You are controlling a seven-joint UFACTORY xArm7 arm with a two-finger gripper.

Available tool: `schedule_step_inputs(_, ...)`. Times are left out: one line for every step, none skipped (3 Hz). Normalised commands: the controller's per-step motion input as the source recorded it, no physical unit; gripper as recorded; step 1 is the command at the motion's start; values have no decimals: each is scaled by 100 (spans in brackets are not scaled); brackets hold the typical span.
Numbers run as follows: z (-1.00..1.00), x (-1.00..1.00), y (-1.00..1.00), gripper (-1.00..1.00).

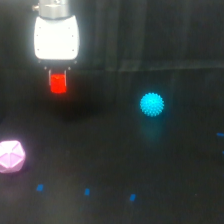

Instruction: Pick up the red object from the table

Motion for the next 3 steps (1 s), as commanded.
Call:
schedule_step_inputs(99,38,38,-100)
schedule_step_inputs(16,9,66,-83)
schedule_step_inputs(27,-15,9,-100)
